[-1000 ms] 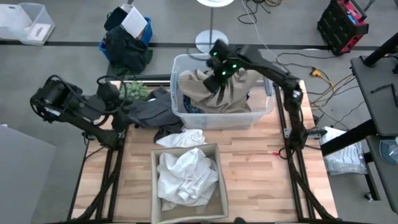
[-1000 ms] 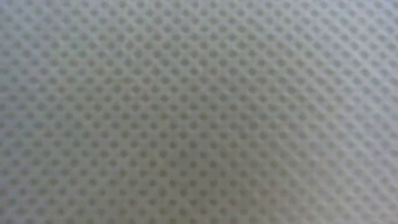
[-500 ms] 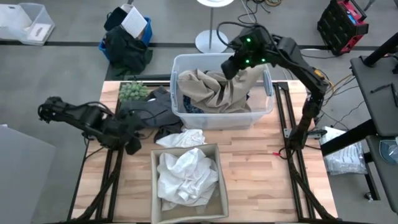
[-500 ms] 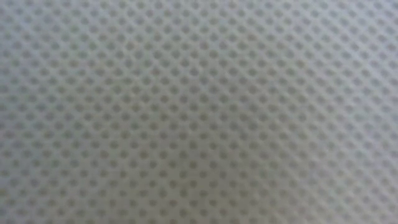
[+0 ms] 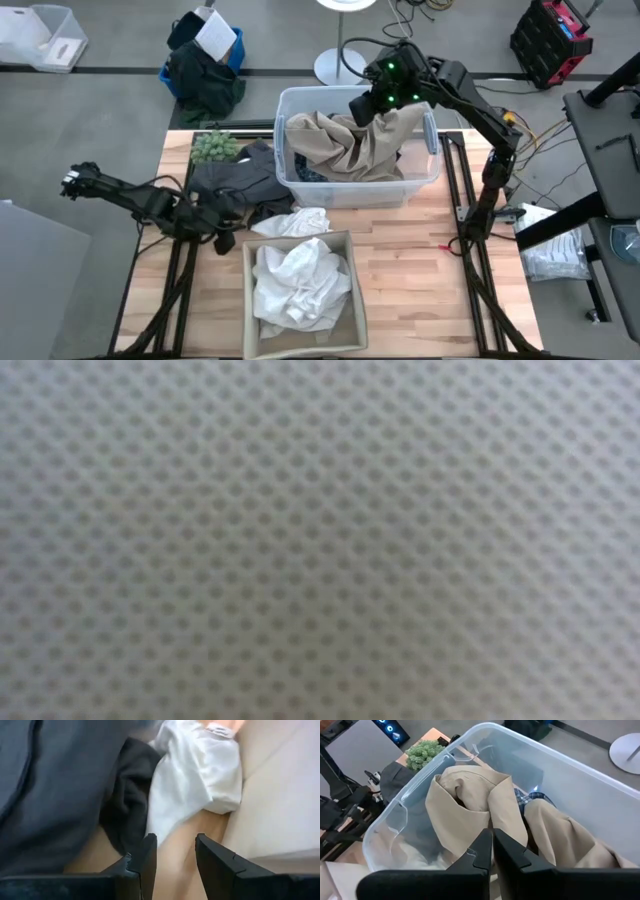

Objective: Sort clothes
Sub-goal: Put the white shorts into the laundry organizer

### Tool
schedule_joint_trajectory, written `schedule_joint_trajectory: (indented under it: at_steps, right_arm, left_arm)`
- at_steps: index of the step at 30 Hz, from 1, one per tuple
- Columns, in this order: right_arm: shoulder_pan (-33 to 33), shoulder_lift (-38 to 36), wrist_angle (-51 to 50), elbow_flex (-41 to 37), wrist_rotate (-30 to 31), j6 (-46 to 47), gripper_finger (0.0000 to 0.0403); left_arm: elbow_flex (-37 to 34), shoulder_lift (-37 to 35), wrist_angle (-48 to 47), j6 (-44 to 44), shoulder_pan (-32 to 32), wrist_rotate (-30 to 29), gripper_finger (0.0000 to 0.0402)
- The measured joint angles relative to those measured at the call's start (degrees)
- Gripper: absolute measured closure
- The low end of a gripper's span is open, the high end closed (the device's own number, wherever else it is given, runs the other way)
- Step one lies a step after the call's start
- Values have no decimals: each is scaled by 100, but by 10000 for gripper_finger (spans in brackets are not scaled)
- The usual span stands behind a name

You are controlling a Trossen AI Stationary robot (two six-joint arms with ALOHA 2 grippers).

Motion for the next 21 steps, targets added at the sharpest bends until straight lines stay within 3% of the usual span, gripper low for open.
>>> schedule_joint_trajectory:
  at_steps: [3,7,16,21]
  right_arm:
    - [0,63,55,0,-17,11,394]
    - [0,131,42,0,-31,-17,394]
    - [0,195,37,0,-119,-151,393]
    - [0,201,39,-2,-122,-186,393]
  left_arm:
    - [124,154,-74,-588,7,-193,286]
    - [-11,427,84,-559,6,-615,286]
    - [-1074,1218,1950,-413,26,-668,286]
    - [-1375,1626,2462,-402,41,-671,278]
